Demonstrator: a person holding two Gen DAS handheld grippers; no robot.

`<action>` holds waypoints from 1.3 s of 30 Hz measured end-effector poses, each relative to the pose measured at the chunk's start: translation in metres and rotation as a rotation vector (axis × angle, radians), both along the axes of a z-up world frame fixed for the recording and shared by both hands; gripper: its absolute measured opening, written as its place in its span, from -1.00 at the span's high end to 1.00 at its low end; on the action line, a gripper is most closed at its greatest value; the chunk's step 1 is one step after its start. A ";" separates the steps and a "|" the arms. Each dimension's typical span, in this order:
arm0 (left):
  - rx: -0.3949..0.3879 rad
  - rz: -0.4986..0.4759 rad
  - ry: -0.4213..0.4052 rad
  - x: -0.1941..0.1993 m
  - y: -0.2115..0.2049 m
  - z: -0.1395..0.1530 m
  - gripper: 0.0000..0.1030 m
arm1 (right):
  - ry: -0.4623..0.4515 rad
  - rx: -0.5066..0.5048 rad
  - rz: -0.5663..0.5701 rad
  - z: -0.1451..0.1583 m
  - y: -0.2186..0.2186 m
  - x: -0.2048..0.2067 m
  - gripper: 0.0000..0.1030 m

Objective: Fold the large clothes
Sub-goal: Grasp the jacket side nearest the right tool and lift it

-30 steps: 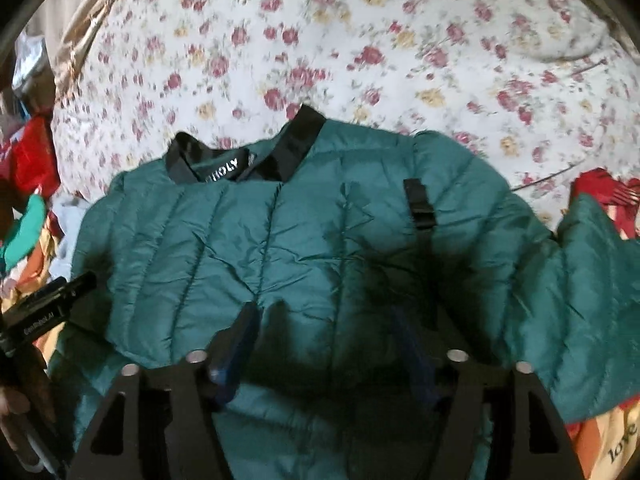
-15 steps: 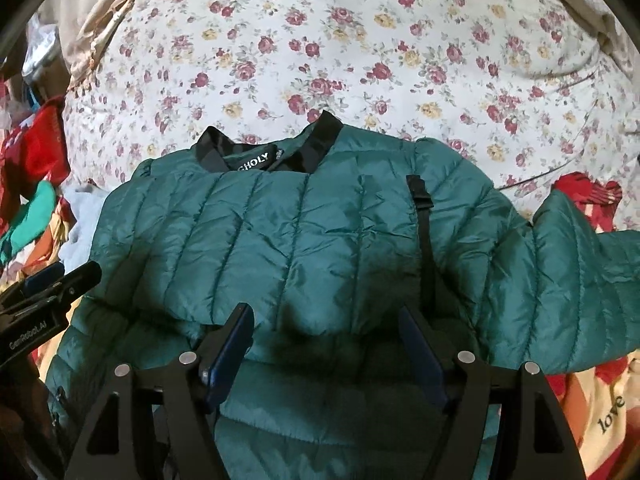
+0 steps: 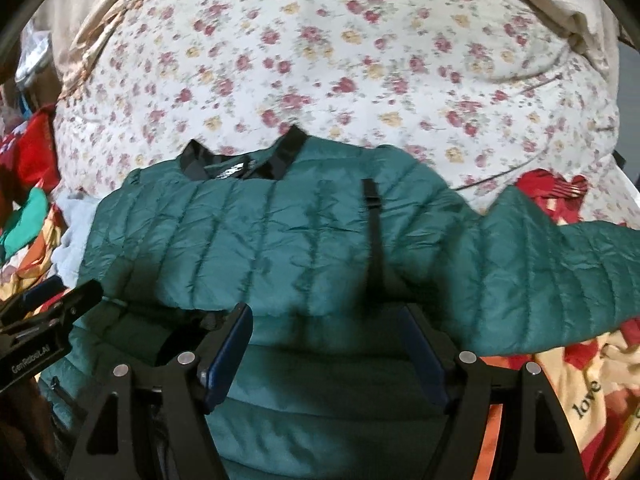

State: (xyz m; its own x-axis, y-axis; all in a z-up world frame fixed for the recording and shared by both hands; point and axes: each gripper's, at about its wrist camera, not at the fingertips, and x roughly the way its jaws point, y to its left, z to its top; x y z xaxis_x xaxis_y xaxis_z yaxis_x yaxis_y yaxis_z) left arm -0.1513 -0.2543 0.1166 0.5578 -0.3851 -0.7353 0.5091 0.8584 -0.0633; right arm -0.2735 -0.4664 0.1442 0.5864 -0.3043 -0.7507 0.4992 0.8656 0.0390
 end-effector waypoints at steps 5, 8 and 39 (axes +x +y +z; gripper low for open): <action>-0.014 0.008 0.022 0.002 -0.004 -0.002 -0.65 | 0.006 -0.011 -0.056 0.003 -0.028 -0.016 -0.46; -0.023 0.015 0.034 0.006 -0.006 -0.002 -0.65 | 0.005 -0.023 -0.095 0.004 -0.047 -0.029 -0.46; 0.011 0.058 0.087 0.036 -0.001 -0.030 -0.65 | -0.227 0.163 -0.803 -0.008 -0.308 -0.224 -0.57</action>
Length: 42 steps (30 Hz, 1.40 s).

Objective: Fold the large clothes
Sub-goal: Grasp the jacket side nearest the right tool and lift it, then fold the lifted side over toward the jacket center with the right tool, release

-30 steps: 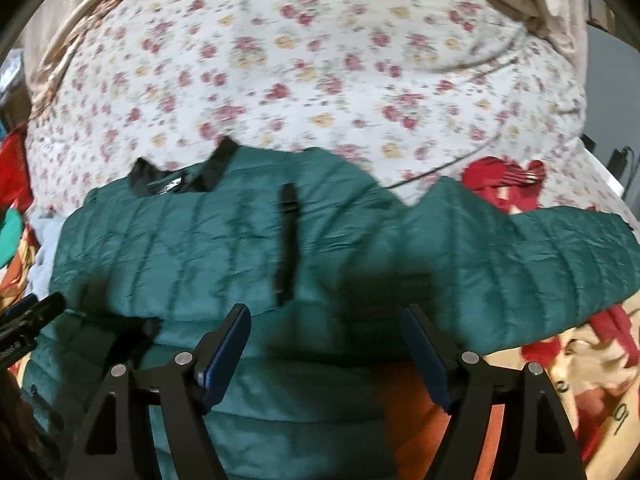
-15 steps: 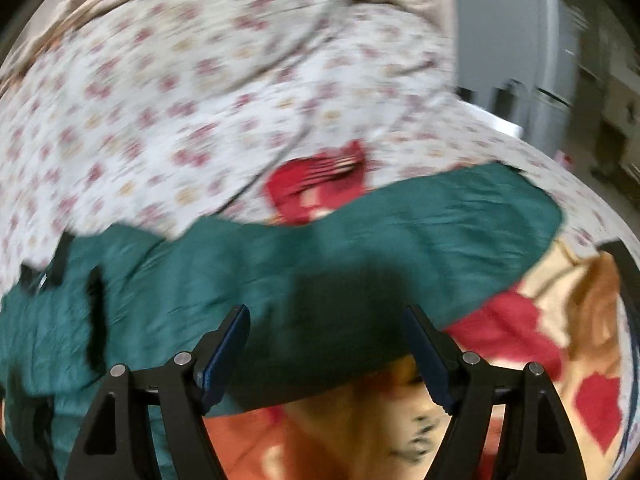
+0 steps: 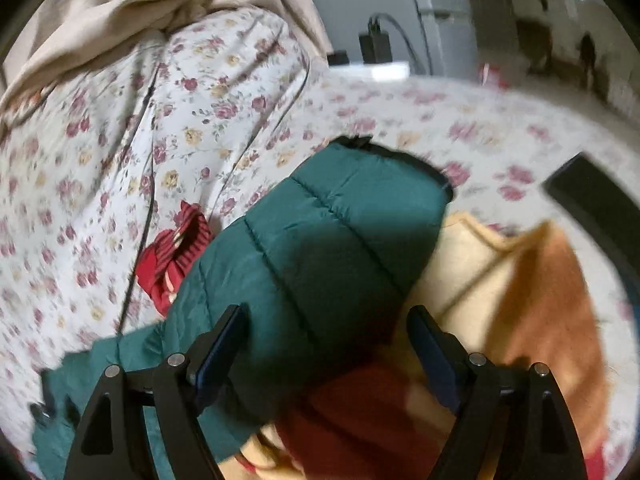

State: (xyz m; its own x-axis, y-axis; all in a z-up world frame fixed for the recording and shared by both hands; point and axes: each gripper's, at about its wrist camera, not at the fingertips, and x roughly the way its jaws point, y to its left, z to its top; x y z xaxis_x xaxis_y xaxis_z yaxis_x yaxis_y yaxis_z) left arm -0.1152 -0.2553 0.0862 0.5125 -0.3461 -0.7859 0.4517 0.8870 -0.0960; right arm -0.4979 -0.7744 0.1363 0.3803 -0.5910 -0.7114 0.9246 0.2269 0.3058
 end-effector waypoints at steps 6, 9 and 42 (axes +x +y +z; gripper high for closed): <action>0.022 0.013 -0.005 0.005 0.004 -0.002 -0.65 | 0.025 -0.038 0.057 0.002 -0.011 0.010 0.50; 0.017 0.020 -0.002 0.007 0.006 -0.002 -0.65 | -0.042 -0.082 0.112 0.012 0.000 0.008 0.66; -0.078 0.119 0.012 0.038 0.052 0.012 -0.65 | -0.091 -0.083 1.013 0.029 0.289 0.285 0.85</action>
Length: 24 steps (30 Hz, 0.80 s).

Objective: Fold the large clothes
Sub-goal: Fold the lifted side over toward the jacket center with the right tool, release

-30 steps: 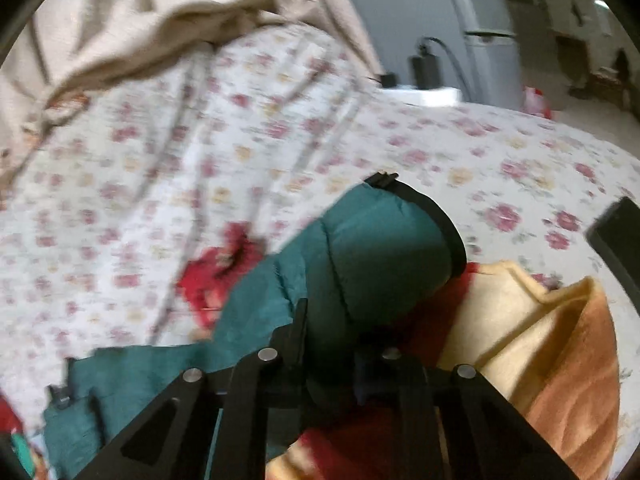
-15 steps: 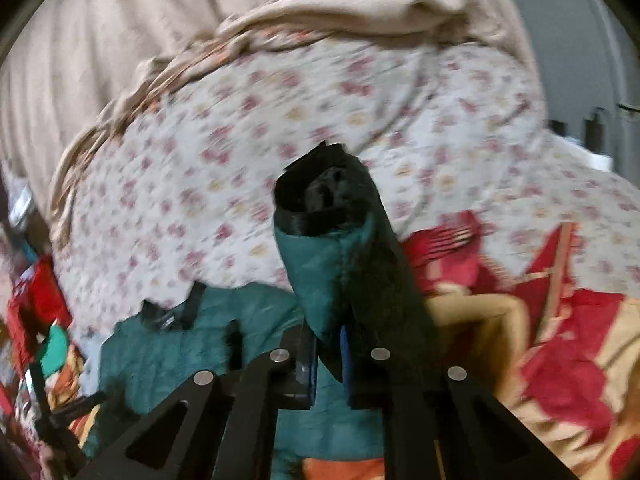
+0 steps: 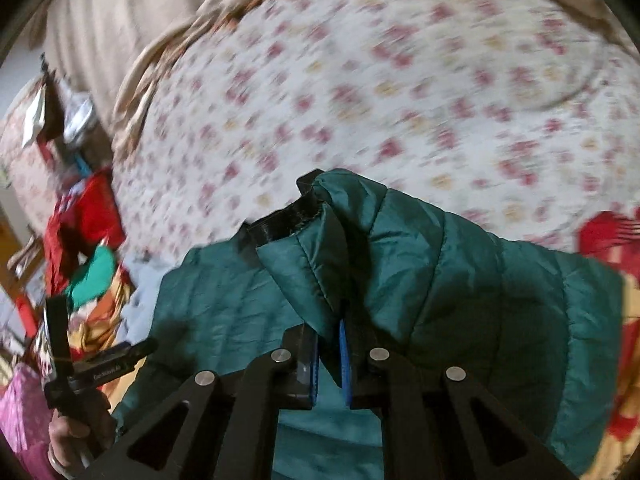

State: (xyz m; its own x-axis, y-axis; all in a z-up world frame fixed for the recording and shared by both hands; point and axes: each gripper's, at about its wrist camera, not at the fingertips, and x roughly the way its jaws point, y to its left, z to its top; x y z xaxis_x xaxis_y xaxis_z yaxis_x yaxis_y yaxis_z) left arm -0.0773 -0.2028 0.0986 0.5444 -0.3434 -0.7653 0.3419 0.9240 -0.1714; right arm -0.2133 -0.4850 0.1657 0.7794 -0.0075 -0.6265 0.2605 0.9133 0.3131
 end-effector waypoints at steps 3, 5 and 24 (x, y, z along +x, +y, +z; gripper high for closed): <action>-0.015 0.000 0.005 0.003 0.002 0.000 -0.65 | 0.040 0.024 0.054 -0.022 0.021 0.029 0.85; -0.025 0.003 0.014 0.006 0.005 -0.001 -0.65 | 0.070 0.037 0.094 -0.038 0.038 0.046 0.85; -0.089 0.006 0.035 0.002 0.006 0.008 -0.65 | 0.118 0.014 0.150 -0.019 0.067 0.032 -0.22</action>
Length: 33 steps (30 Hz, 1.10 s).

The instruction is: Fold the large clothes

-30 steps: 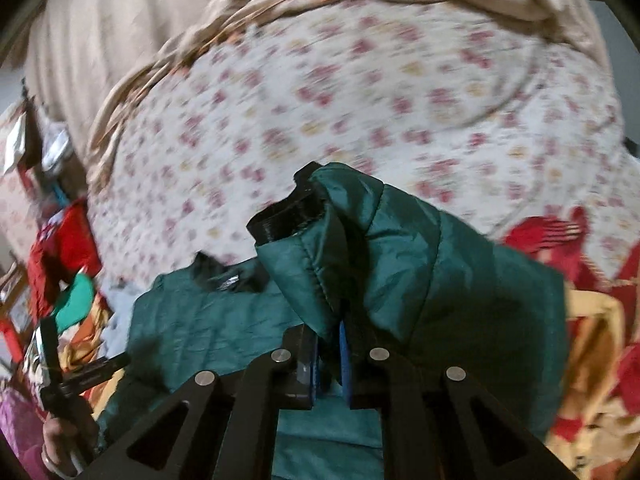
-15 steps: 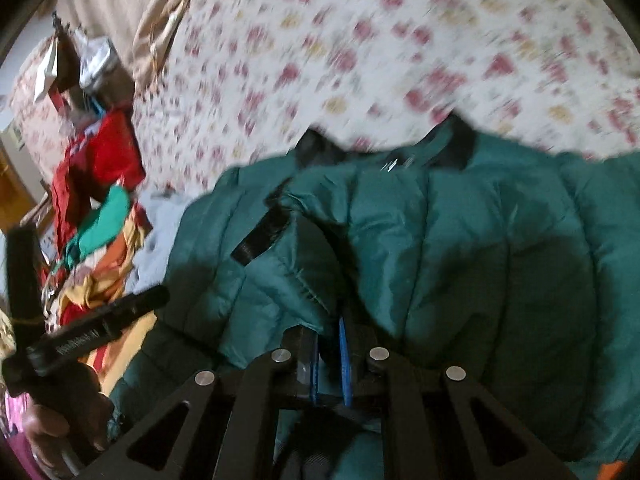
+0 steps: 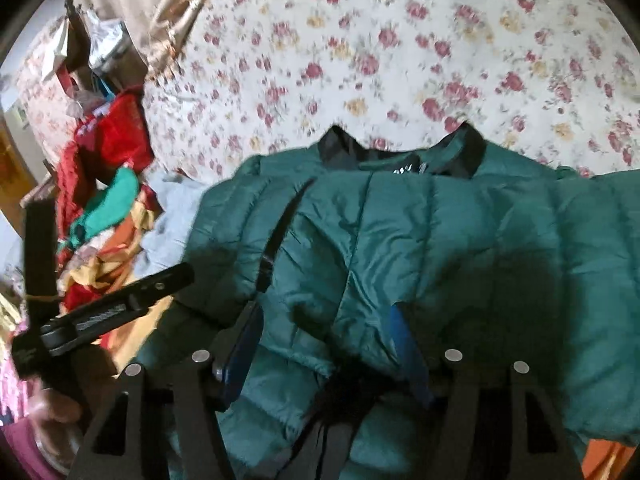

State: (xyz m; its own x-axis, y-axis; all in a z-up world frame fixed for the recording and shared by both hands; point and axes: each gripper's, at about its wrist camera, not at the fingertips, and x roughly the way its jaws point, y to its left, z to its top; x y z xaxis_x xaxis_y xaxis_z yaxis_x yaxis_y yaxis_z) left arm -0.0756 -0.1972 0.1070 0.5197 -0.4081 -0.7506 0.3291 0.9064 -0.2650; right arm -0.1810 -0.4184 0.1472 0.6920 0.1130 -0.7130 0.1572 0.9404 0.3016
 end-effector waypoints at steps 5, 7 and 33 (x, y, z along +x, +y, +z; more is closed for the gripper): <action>-0.060 -0.041 -0.003 -0.004 -0.009 0.012 -0.66 | -0.035 -0.066 -0.044 0.026 -0.023 -0.037 -0.22; -0.086 -0.086 0.007 -0.006 -0.022 0.016 -0.70 | -0.041 -0.087 -0.078 0.035 -0.038 -0.053 -0.23; 0.049 -0.105 -0.141 0.020 -0.033 0.045 0.82 | -0.001 0.034 -0.321 -0.007 -0.129 -0.081 -0.28</action>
